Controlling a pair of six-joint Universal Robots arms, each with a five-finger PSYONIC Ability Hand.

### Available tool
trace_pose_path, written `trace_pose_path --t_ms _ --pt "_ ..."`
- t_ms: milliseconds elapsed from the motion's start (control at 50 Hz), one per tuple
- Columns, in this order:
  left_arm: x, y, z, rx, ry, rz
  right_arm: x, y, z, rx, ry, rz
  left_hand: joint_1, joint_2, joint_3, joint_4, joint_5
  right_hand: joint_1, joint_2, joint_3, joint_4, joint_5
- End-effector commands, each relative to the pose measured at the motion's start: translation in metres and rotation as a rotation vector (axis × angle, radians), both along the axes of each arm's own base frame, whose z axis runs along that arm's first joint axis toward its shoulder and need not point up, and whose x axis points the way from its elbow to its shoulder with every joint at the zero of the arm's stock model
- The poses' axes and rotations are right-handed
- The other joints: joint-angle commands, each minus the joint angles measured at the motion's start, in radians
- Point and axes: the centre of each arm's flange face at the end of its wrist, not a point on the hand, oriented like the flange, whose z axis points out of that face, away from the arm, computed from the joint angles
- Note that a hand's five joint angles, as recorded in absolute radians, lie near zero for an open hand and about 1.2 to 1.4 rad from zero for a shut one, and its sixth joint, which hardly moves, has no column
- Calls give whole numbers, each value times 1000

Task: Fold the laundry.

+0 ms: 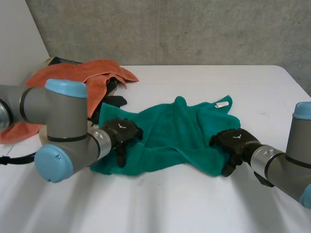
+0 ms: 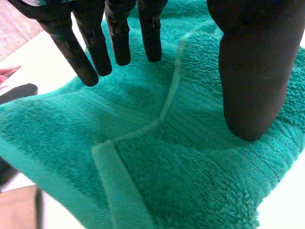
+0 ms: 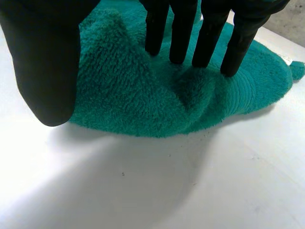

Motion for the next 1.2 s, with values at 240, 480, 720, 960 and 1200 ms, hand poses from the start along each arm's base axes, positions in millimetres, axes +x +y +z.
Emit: trace_pose_path --t_ms 240,480,720,960,1200 --pt "-6 13 9 -32 -44 35 0 0 41 -198 -20 12 1037 1048 1045 1049 1056 949 977 953 953 943" --pt "28 45 82 -196 -13 126 -12 6 98 -274 61 51 1037 1048 1045 1049 1056 949 977 953 953 943" --pt "26 23 55 -248 -177 67 6 -6 84 -226 213 197 1037 1048 1045 1049 1056 949 977 953 953 943" --pt "2 -67 227 -1136 368 299 8 -111 227 -916 -304 -284 1037 1048 1045 1049 1056 949 977 953 953 943" --pt "-1 -55 141 -932 333 255 18 -104 188 -744 -362 -157 1037 1048 1045 1049 1056 949 977 953 953 943"
